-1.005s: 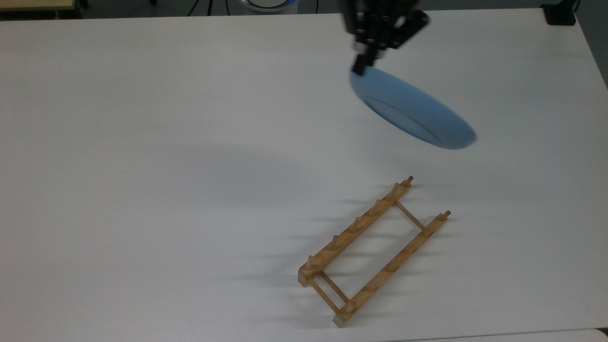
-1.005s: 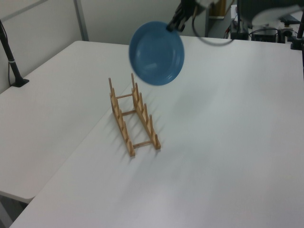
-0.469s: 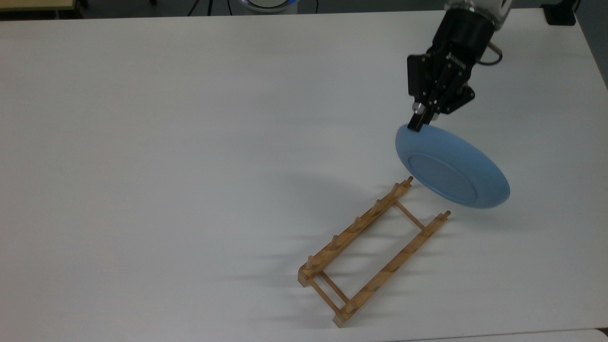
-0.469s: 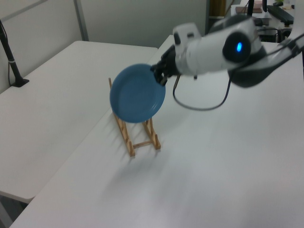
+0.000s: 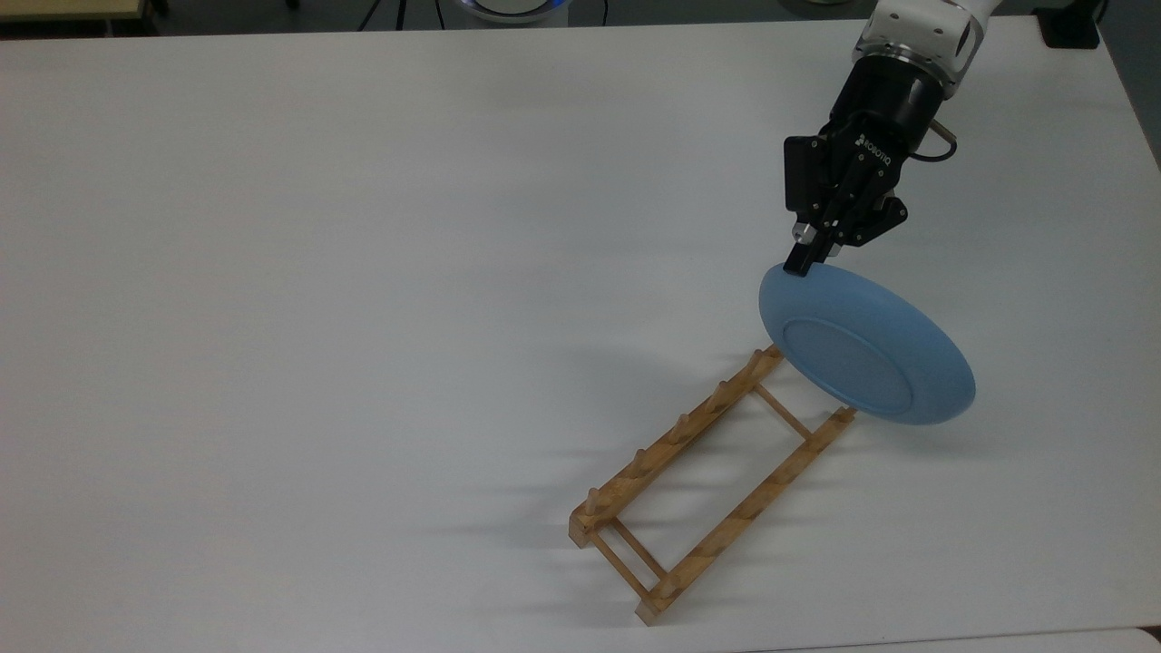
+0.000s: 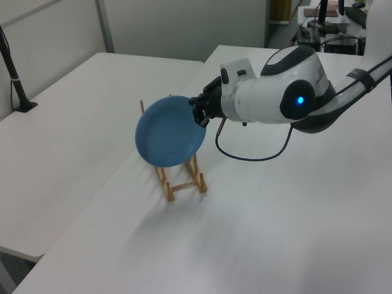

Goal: Place plate in plate rack
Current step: 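Lower the upright plate into a slot between the rack pegs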

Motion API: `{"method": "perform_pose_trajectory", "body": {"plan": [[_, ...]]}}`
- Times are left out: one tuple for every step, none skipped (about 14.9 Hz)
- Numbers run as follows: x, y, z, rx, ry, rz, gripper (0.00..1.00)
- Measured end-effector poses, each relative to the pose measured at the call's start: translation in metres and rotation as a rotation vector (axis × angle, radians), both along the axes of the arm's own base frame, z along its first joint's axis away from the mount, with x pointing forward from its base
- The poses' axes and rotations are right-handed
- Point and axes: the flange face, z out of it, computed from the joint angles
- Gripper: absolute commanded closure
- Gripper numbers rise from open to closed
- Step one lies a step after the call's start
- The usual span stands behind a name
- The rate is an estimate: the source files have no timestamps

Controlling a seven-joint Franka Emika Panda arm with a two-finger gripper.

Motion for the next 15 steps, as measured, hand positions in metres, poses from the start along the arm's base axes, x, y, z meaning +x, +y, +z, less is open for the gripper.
{"method": "perform_pose_trajectory", "body": {"plan": [[0.001, 0.000, 0.001, 0.002, -0.024, -0.002, 1.00], [0.001, 0.000, 0.000, 0.004, -0.042, -0.004, 1.00], [0.002, 0.000, -0.001, 0.004, -0.052, -0.007, 1.00], [0.002, 0.000, -0.005, 0.000, -0.053, -0.009, 1.00], [0.003, 0.000, -0.009, -0.002, -0.050, -0.012, 1.00], [0.004, 0.000, -0.013, -0.003, -0.046, -0.012, 1.00], [0.004, 0.001, -0.017, -0.002, -0.043, -0.013, 1.00], [0.003, 0.002, -0.019, -0.002, -0.040, -0.011, 1.00], [0.002, 0.004, -0.021, -0.003, -0.037, -0.008, 1.00], [0.001, 0.007, -0.023, -0.005, -0.034, -0.004, 1.00], [-0.002, 0.009, -0.025, -0.008, -0.031, 0.001, 1.00], [-0.005, 0.012, -0.029, -0.012, -0.026, 0.007, 1.00], [-0.008, 0.014, -0.033, -0.016, -0.020, 0.013, 1.00], [-0.011, 0.017, -0.037, -0.019, -0.015, 0.017, 1.00], [-0.014, 0.018, -0.042, -0.023, -0.009, 0.018, 1.00]]}}
